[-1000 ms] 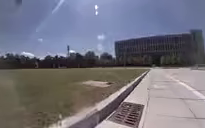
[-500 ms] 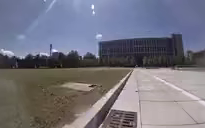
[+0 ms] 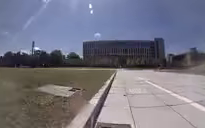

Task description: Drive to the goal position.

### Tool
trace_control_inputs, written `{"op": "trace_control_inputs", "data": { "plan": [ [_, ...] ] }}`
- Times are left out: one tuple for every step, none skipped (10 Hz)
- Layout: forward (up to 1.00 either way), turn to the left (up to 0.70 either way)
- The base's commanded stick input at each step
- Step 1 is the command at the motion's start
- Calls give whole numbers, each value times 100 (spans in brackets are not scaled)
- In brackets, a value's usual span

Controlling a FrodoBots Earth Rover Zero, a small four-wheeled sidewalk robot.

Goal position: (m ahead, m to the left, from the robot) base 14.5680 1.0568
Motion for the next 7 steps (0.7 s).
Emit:
{"op": "trace_control_inputs", "data": {
  "plan": [
    [70, -32],
    [70, -32],
    [70, -32],
    [70, -32],
    [70, -32],
    [70, -14],
    [70, -1]
  ]
}}
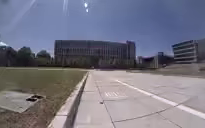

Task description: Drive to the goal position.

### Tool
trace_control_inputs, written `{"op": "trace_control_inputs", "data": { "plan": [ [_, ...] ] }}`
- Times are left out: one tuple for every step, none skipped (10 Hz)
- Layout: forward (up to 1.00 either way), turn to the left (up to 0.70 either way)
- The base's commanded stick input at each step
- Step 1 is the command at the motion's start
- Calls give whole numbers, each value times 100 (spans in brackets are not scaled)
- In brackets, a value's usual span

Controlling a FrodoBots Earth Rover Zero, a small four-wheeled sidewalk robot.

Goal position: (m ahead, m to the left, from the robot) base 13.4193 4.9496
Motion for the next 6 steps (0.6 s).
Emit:
{"op": "trace_control_inputs", "data": {
  "plan": [
    [70, 0],
    [70, 0],
    [70, 0],
    [70, 0],
    [70, 1],
    [70, 11]
  ]
}}
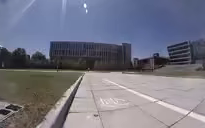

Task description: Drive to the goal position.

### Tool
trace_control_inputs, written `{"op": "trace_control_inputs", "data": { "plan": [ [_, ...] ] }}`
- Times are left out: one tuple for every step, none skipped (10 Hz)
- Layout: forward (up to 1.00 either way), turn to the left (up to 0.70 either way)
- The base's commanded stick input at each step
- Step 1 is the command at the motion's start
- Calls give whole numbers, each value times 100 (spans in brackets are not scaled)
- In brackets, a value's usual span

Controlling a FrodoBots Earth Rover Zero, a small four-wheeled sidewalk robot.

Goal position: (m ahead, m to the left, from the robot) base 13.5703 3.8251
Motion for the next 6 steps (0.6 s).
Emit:
{"op": "trace_control_inputs", "data": {
  "plan": [
    [70, 30],
    [70, 35],
    [70, 35],
    [70, 5],
    [70, 0],
    [70, 0]
  ]
}}
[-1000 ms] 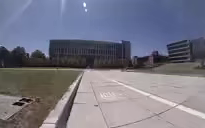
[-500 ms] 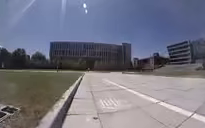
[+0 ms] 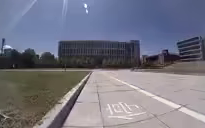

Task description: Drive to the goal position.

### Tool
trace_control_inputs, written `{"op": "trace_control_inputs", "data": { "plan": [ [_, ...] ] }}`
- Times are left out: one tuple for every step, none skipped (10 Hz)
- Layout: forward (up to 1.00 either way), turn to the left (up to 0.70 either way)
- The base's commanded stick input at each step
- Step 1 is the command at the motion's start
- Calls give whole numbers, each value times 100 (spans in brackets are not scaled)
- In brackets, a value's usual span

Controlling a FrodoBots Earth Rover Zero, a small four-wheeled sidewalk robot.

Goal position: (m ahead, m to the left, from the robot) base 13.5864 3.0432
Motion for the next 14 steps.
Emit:
{"op": "trace_control_inputs", "data": {
  "plan": [
    [70, 0],
    [70, 0],
    [70, 0],
    [70, 0],
    [70, 0],
    [70, 0],
    [70, 0],
    [70, 0],
    [70, 0],
    [70, 0],
    [70, -24],
    [70, -32],
    [70, -21],
    [70, 0]
  ]
}}
